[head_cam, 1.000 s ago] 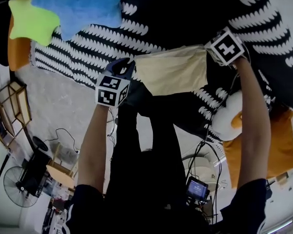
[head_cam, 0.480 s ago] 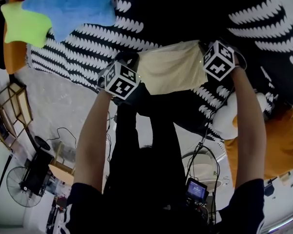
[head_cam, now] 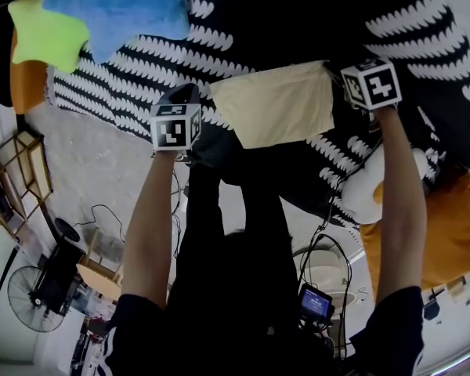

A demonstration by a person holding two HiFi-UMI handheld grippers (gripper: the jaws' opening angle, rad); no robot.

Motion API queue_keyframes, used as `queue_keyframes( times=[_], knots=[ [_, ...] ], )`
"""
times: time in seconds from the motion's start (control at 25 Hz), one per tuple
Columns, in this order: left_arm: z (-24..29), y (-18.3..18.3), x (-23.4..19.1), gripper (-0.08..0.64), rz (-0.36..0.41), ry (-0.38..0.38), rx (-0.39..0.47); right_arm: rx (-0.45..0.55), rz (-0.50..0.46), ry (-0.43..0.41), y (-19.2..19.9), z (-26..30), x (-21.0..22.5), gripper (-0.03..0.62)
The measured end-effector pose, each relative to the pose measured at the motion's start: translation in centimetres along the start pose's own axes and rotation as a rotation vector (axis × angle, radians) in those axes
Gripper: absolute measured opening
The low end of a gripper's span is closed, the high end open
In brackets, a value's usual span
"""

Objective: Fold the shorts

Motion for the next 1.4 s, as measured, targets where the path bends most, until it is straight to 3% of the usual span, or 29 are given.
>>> queue_keyframes(
  times=[0.08, 0.2, 0.32, 0.48, 0.84, 1.04, 1.24, 1.4],
  knots=[
    [-1.5, -0.5, 0.9, 0.014, -0.054, 0.039, 0.036, 0.060, 0.037, 0.038, 0.0, -2.1, 0.3, 0.302],
    [-4.4, -1.8, 2.0, 0.113, -0.120, 0.088, 0.107, 0.166, 0.118, 0.103, -0.7, -6.0, -0.1, 0.314],
    [-8.1, -3.0, 3.5, 0.142, -0.139, 0.117, 0.174, 0.275, 0.236, 0.119, -0.8, -10.3, -1.7, 0.311],
    [-12.6, -4.6, 5.3, 0.149, -0.145, 0.173, 0.252, 0.403, 0.301, 0.166, -0.8, -15.5, -5.2, 0.296],
    [-21.4, -5.1, 8.3, 0.153, -0.001, 0.244, 0.285, 0.512, 0.378, 0.264, 0.0, -24.3, -13.8, 0.308],
    [-25.2, -6.9, 9.6, 0.153, 0.069, 0.293, 0.342, 0.505, 0.323, 0.315, -0.4, -26.7, -17.7, 0.380],
    [-28.9, -7.0, 10.3, 0.153, 0.181, 0.317, 0.364, 0.517, 0.326, 0.374, -0.6, -29.7, -21.0, 0.388],
    [-31.9, -8.1, 9.9, 0.170, 0.185, 0.343, 0.417, 0.546, 0.322, 0.453, -1.5, -32.5, -23.2, 0.380]
  ],
)
Point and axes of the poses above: the fingertips, and each gripper's own axes: z forward along the fingers, x to its right, y out of its underside, the point moved 1 cm from there along -z, backward along the fingers, and after that the axes turned 1 degree about -z, right-handed, at the moved point
